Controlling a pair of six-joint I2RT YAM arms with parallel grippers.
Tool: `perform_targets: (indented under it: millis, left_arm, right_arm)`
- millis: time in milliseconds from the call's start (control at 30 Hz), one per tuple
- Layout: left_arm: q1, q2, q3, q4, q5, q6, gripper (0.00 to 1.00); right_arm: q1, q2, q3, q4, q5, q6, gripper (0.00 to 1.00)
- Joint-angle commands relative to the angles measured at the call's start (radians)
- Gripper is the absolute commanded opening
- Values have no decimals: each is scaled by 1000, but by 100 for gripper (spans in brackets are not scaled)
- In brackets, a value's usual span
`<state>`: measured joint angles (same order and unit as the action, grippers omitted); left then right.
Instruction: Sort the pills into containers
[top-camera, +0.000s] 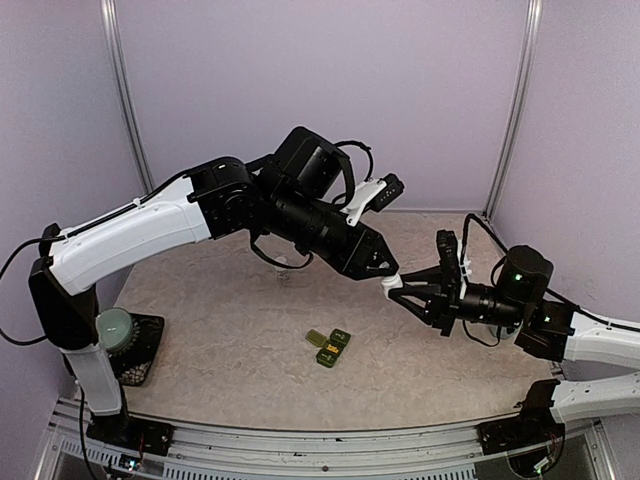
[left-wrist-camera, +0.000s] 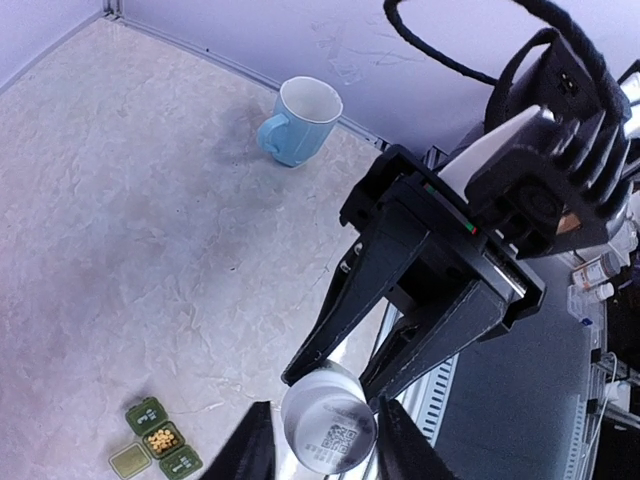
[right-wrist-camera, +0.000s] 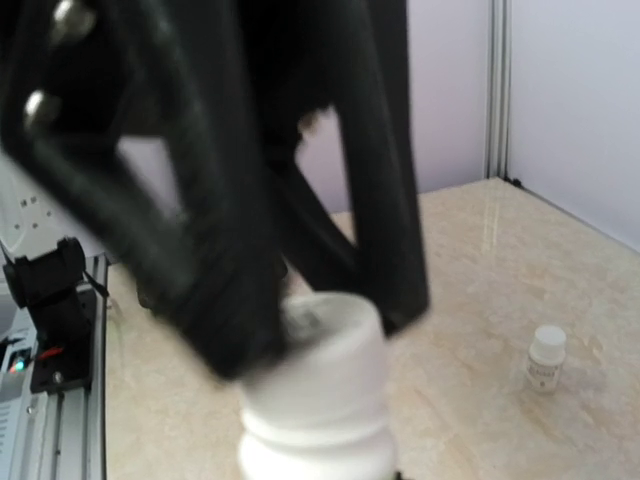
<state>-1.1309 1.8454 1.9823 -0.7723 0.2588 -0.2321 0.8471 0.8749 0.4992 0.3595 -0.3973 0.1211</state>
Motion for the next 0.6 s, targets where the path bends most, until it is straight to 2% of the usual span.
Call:
perform_targets:
  millis: [0, 367, 567]
  left_arm:
    - [-6, -2, -5, 8, -8, 5, 40]
    - [7, -44, -25, 24, -108, -4, 39]
    - [4, -44, -16, 22, -90, -2, 47]
  right_arm:
    - [-6, -23, 29, 56, -14, 5, 15]
    - [-5, -24, 27, 55, -17, 9, 15]
    - [-6, -10, 26, 57, -11, 11, 15]
